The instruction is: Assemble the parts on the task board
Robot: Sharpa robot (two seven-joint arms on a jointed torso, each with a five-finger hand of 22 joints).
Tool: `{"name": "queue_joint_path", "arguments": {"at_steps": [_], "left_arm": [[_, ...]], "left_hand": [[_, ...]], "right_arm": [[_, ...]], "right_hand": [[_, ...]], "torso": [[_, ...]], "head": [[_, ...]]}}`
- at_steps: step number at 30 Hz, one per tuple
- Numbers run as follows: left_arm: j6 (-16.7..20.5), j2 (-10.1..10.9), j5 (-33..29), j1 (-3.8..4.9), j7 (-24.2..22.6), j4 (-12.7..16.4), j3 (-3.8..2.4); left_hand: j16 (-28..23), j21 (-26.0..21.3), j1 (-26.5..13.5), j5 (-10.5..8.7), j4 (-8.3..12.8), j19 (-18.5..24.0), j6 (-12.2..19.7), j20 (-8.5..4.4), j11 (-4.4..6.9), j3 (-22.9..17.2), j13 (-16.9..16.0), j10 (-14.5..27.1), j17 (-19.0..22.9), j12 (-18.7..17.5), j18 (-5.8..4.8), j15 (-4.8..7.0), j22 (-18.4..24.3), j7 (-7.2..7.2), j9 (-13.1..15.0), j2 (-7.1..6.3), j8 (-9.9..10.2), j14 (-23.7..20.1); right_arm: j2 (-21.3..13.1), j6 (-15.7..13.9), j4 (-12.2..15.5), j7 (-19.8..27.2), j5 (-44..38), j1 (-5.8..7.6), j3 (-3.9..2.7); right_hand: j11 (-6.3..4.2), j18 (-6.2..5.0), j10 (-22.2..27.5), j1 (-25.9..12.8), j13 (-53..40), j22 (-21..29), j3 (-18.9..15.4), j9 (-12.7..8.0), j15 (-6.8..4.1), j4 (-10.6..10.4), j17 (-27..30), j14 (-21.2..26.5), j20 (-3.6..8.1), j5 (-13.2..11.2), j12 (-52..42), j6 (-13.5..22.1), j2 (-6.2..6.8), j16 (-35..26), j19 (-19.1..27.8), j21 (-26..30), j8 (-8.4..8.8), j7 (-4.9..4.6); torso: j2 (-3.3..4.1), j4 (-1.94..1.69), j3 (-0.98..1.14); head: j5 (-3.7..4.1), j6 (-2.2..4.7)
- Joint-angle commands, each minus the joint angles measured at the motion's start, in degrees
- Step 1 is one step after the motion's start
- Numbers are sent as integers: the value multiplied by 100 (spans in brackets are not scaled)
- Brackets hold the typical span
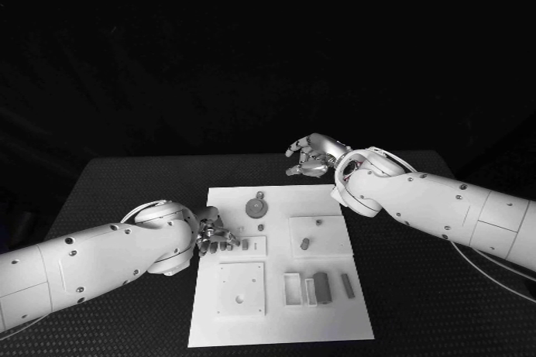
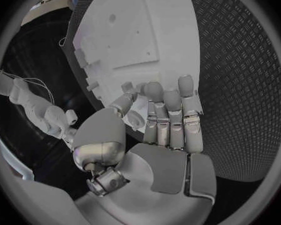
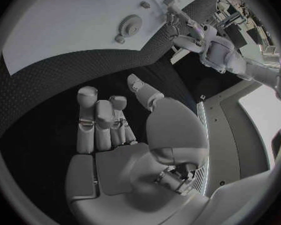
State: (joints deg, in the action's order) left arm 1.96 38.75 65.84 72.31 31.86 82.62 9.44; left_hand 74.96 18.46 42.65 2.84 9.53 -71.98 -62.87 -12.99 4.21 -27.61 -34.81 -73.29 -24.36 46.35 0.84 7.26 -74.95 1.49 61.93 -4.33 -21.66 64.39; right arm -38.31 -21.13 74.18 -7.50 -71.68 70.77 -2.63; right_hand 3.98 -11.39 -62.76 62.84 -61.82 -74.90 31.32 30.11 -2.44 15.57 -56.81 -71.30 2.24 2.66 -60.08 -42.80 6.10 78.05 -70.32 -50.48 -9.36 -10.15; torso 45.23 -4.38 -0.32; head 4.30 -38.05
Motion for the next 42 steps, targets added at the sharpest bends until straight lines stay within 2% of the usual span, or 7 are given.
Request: {"name": "queue_joint_path", "arguments": {"at_steps": [1,26,42], "left_arm": [[-10,-18,23,-19,23,-13,5],[-97,32,-51,-19,-35,50,2],[-180,49,-128,-19,-66,63,5]], "left_hand": [[27,-38,-41,4,129,0,29,-10,43,201,-6,-2,7,10,-7,44,-33,-9,3,103,31,-13],[21,-73,3,3,256,-16,17,-16,47,289,0,-4,15,2,-4,49,-30,-14,-1,135,48,-11],[4,-122,129,4,429,-24,65,-8,28,313,12,8,26,-18,-14,40,-28,10,-35,176,122,-25]], "right_arm": [[4,65,3,20,-14,-4,-1],[5,75,-7,22,-14,-17,-1],[6,79,-8,19,-14,-21,-1]], "right_hand": [[-2,-361,42,-36,9,-109,-5,-10,8,-15,9,38,27,20,-19,4,-3,3,3,29,-37,-45],[-1,-361,43,-40,14,-109,-6,-12,8,-16,10,38,26,20,-24,4,-7,4,3,29,-39,-45],[-1,-361,44,-43,17,-109,-7,-13,8,-18,10,38,26,20,-27,4,-9,4,2,29,-40,-45]], "torso": [[-1,0,1],[0,-4,-2],[0,-4,0]], "head": [[-3,0],[-5,-19],[-29,-26]]}}
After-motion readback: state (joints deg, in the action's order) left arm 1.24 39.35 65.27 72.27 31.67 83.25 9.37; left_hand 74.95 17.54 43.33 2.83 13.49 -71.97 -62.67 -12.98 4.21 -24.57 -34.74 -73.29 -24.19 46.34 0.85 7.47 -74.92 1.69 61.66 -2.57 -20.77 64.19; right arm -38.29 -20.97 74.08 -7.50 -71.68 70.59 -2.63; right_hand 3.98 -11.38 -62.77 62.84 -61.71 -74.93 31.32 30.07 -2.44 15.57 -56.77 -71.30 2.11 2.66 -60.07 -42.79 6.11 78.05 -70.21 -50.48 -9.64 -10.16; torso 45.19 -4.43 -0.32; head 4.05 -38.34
